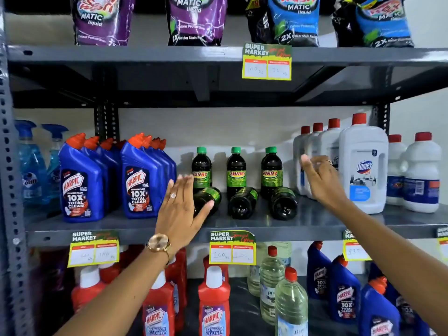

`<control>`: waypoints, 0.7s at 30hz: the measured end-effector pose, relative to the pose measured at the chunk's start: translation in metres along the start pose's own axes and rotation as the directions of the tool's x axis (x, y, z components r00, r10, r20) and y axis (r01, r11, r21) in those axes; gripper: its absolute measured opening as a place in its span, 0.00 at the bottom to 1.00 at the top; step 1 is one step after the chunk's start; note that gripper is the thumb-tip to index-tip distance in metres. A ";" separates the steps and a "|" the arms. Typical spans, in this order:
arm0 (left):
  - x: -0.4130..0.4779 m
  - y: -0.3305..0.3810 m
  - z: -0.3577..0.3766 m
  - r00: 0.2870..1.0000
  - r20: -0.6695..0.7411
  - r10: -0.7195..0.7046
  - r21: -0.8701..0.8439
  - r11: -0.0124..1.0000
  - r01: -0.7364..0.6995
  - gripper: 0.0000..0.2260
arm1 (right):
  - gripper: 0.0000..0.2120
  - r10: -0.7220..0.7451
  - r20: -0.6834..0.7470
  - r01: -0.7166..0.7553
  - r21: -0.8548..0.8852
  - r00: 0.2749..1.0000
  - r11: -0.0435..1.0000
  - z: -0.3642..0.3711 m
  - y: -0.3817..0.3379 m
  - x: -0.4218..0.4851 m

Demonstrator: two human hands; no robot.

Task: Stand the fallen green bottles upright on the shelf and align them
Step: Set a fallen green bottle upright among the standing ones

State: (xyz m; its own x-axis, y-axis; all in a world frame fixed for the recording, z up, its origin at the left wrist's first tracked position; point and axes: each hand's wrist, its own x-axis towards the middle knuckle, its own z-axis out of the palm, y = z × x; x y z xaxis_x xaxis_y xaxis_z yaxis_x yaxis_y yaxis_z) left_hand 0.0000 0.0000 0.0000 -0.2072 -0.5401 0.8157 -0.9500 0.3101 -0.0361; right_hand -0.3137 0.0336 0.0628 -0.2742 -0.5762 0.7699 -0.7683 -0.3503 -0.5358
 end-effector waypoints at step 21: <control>-0.023 -0.014 0.024 0.999 0.027 -0.032 0.154 0.988 0.028 0.40 | 0.26 0.597 0.526 -0.637 -0.130 0.605 0.760 0.056 0.004 0.023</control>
State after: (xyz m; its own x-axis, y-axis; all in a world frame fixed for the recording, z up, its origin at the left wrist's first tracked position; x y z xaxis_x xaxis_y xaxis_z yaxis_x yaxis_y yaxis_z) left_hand 0.0119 -0.0106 -0.0318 -0.1829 -0.5708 0.8005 -0.9800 0.1707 -0.1022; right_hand -0.2910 -0.0229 0.0590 -0.3205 -0.9465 -0.0367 -0.4837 0.1969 -0.8528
